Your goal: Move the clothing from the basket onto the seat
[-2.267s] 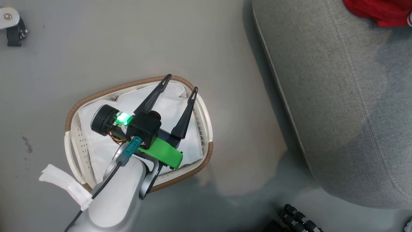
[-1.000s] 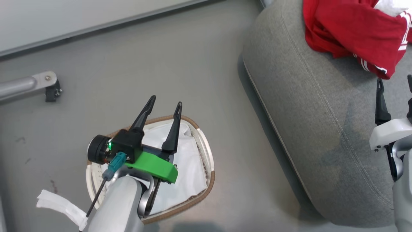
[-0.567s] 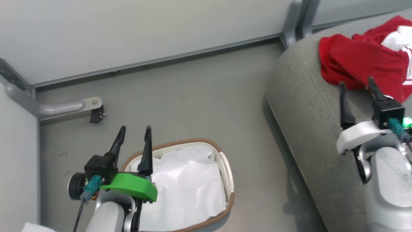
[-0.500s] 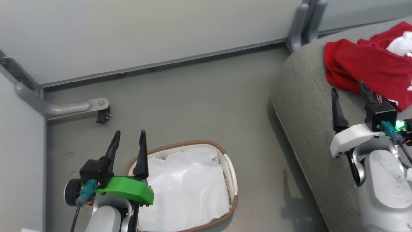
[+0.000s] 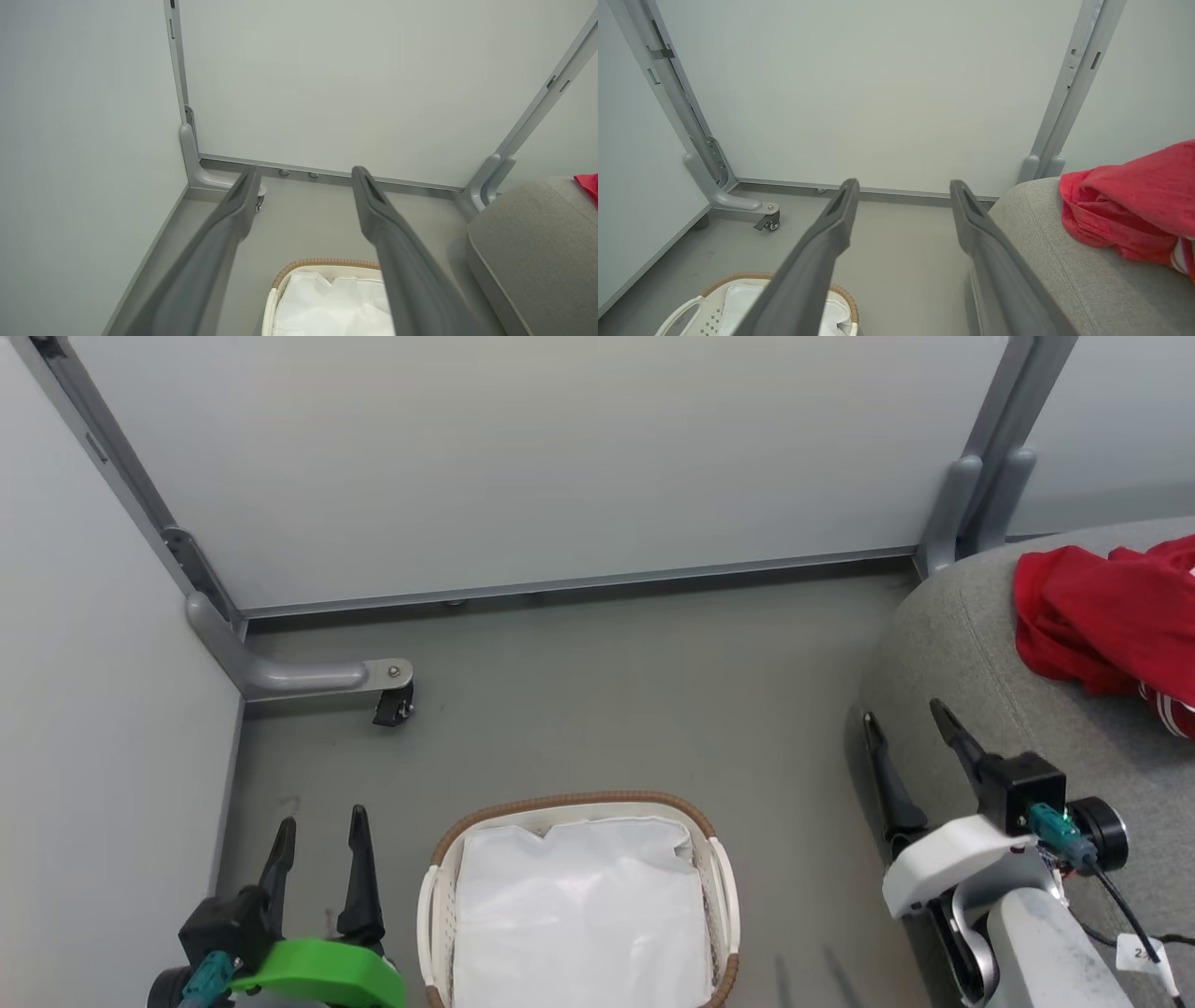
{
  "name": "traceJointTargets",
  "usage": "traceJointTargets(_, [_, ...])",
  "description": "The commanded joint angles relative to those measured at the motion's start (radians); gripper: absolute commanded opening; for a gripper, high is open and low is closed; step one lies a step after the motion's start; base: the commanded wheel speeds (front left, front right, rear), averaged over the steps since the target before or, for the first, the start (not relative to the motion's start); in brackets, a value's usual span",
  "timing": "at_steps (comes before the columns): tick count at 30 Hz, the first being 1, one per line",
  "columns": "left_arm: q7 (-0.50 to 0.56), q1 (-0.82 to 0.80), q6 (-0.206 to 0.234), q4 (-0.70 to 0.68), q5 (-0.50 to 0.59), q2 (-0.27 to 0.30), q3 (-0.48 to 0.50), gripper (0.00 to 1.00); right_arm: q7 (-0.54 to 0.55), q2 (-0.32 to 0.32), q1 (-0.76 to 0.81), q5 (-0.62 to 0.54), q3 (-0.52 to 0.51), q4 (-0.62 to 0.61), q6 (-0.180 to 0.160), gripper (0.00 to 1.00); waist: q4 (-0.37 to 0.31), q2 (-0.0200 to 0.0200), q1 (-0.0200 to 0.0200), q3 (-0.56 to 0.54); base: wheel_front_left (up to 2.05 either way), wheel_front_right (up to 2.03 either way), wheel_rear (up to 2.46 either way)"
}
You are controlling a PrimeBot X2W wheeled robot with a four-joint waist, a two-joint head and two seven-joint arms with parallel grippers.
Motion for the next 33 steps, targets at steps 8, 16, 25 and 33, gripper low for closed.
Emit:
traceJointTargets(8, [0.0, 0.059, 0.0, -0.004, -0.02, 0.001, -0.001, 1.0, -0.002, -0.005, 0.104, 0.048, 0.017, -0.043, -0.001, 1.0, 0.018, 0.0, 0.0001, -0.03, 0.0, 0.0, 0.0])
traceJointTargets(16, [0.0, 0.047, -0.003, 0.013, -0.025, 0.001, -0.014, 1.0, -0.002, -0.005, 0.13, 0.067, 0.022, -0.043, -0.001, 1.0, 0.013, 0.0, 0.0001, -0.03, 0.0, 0.0, 0.0])
traceJointTargets(25, [0.0, 0.047, 0.0, 0.032, -0.022, 0.0, -0.021, 0.0, 0.0, 0.0, 0.122, 0.07, 0.022, -0.044, 0.0, 0.0, 0.012, 0.0, 0.0001, -0.028, 0.0, 0.0, 0.0])
traceJointTargets(33, [0.022, 0.043, -0.003, 0.062, -0.09, -0.003, -0.01, 0.0, 0.029, 0.006, 0.129, 0.147, 0.009, -0.011, 0.0, 0.0, 0.011, 0.0, 0.0001, -0.029, 0.0, 0.0, 0.0])
